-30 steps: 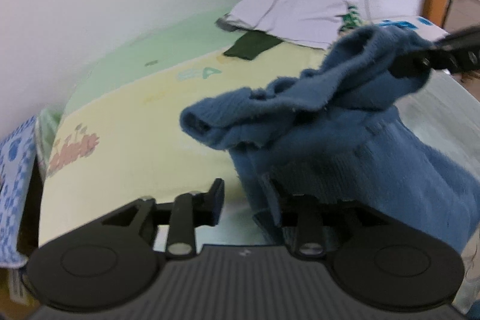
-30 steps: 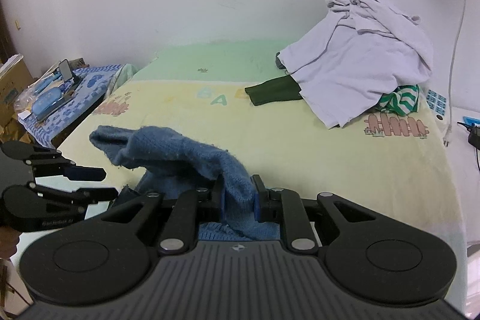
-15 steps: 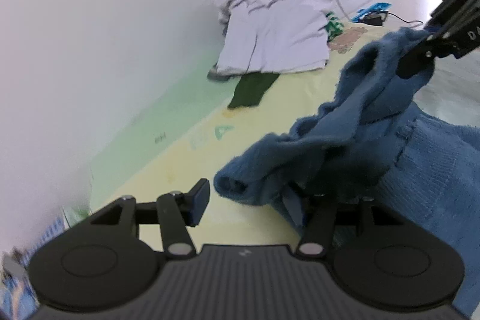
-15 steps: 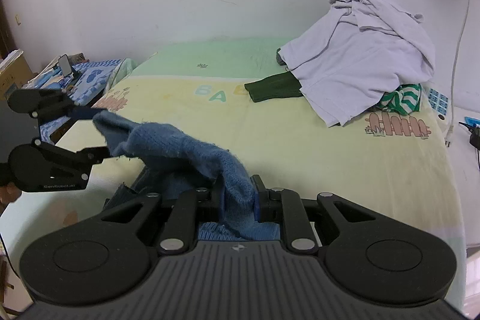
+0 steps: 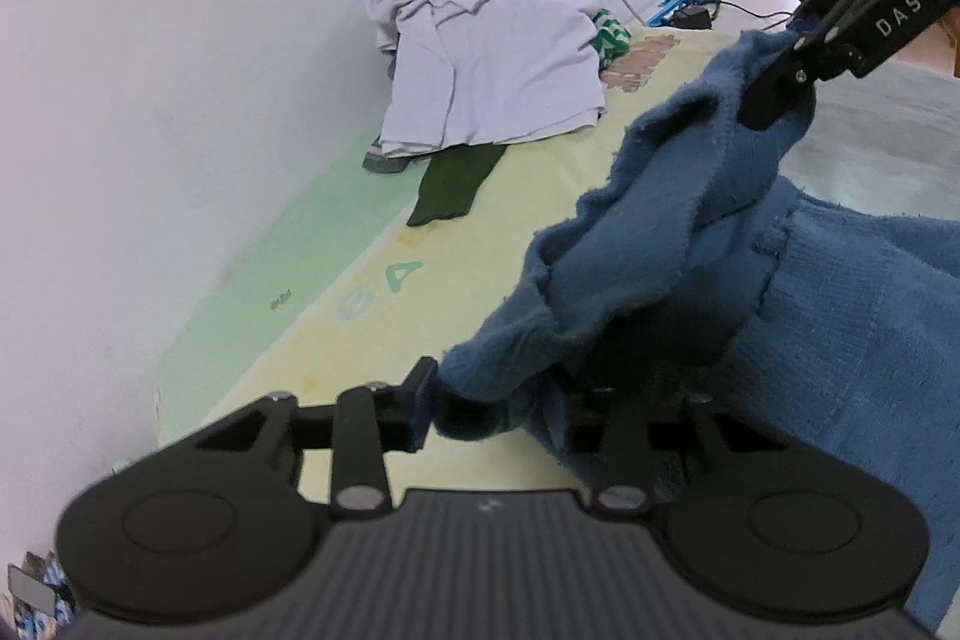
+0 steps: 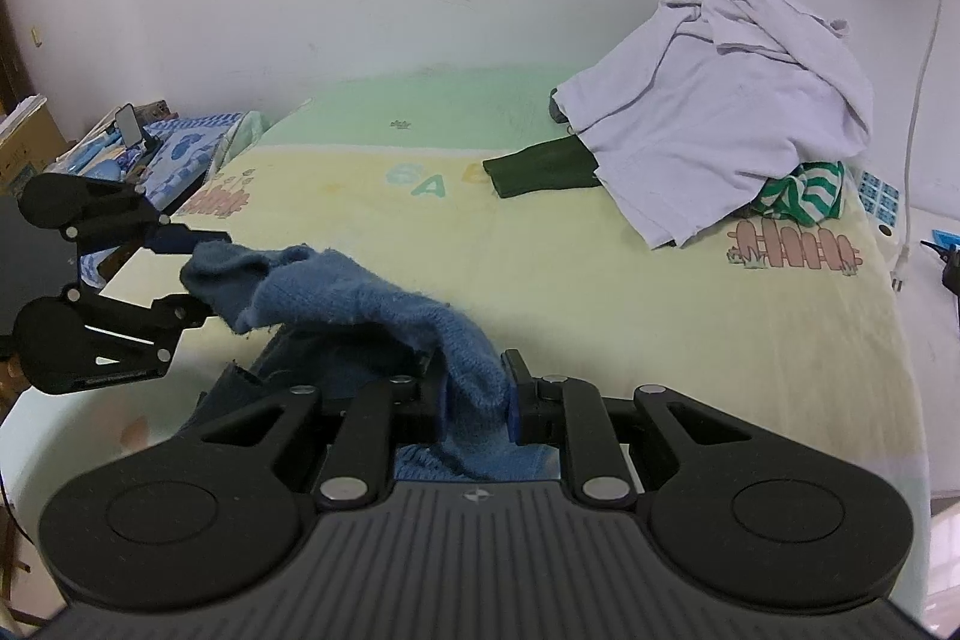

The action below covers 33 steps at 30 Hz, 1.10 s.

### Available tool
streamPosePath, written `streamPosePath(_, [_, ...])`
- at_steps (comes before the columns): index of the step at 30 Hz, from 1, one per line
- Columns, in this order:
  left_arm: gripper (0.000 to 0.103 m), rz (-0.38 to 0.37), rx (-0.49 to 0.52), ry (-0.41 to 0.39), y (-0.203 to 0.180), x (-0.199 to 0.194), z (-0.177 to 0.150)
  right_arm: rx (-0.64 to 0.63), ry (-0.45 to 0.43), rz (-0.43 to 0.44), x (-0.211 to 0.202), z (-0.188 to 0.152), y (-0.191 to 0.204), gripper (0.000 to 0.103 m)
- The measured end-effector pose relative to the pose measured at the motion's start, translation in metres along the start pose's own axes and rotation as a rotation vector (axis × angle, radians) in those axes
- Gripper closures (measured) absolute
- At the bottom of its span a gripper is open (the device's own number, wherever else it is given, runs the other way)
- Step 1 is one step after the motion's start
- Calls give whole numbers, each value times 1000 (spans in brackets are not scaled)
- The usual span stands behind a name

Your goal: Fold clothes

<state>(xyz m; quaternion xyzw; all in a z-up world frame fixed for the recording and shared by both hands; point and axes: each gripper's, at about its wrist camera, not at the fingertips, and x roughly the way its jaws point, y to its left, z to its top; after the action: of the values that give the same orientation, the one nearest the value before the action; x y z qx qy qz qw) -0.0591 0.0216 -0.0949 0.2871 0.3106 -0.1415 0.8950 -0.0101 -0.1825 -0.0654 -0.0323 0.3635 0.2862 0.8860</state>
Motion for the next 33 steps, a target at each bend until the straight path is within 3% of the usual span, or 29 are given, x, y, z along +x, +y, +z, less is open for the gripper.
streamPosePath(9, [81, 29, -100, -20, -7, -19, 4, 12, -14, 4, -3, 3, -8, 86])
streamPosePath(14, [82, 4, -167, -53, -3, -41, 4, -22, -16, 22, -12, 0, -10, 85])
streamPosePath(22, [84, -38, -193, -71, -15, -71, 1, -90, 10, 43, -25, -11, -10, 85])
streamPosePath(33, [86, -78, -267, -31, -27, -88, -11, -152, 46, 82, -33, -31, -6, 85])
